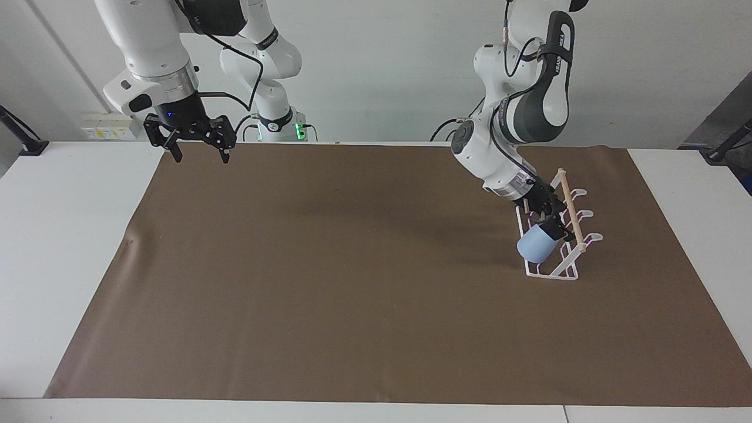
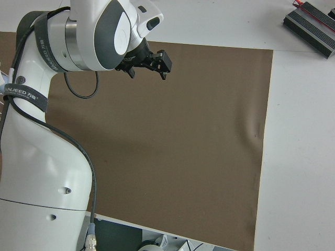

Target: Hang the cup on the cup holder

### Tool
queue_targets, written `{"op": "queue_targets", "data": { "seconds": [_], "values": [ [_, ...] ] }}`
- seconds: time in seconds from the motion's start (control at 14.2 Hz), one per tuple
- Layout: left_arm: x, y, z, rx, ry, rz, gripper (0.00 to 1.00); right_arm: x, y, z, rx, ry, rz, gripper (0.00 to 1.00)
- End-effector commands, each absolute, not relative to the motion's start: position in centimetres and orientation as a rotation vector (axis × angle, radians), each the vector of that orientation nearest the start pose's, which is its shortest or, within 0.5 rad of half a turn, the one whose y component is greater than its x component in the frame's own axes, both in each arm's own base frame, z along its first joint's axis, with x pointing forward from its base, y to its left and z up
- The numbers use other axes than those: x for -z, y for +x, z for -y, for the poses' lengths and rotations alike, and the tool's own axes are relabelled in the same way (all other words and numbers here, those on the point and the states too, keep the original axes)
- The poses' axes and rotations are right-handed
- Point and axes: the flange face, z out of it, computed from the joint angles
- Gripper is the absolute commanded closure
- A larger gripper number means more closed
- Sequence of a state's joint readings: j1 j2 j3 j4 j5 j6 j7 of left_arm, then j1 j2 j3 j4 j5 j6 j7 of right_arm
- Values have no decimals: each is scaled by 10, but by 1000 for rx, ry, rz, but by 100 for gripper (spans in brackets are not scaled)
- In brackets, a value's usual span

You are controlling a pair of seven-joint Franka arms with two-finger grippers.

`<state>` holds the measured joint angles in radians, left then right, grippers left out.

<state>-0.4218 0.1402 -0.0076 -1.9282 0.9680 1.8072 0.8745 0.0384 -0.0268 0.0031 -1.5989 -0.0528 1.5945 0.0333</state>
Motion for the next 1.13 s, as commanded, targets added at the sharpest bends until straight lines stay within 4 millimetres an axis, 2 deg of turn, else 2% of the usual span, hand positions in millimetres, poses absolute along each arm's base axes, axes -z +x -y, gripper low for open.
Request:
{"op": "queue_targets", "data": {
  "seconds": [0.0,0.28,0.35,0.42,0.56,0.7,0.85,0.92,0.99,1.06],
  "values": [
    [-466,558,175,-493,-1669,-1648,0,-628,540,-18,25,-3182,-9,0],
    [-509,565,178,-406,-1901,-1592,0,-629,540,-18,27,-3182,-12,0],
    [-518,565,172,-374,-1976,-1547,0,-631,543,-18,35,-3191,-7,0],
    [-530,566,156,-313,-2095,-1495,0,-639,545,-15,55,-3200,-6,0],
    [-550,572,128,-190,-2393,-1383,0,-641,552,-16,9,-3204,-9,0],
    [-561,575,115,-126,-2537,-1285,0,-638,555,-17,12,-3204,-8,0],
    [-577,568,109,-54,-2707,-1091,0,-633,554,-18,2,-3201,-5,0],
    [-583,565,102,-14,-2842,-918,0,-633,554,-18,2,-3201,-5,0],
    [-586,561,100,-9,-2919,-802,0,-633,553,-17,-1,-3201,-5,0],
    [-592,557,99,0,-2936,-760,0,-633,552,-17,-13,-3202,-5,0]
  ]
}}
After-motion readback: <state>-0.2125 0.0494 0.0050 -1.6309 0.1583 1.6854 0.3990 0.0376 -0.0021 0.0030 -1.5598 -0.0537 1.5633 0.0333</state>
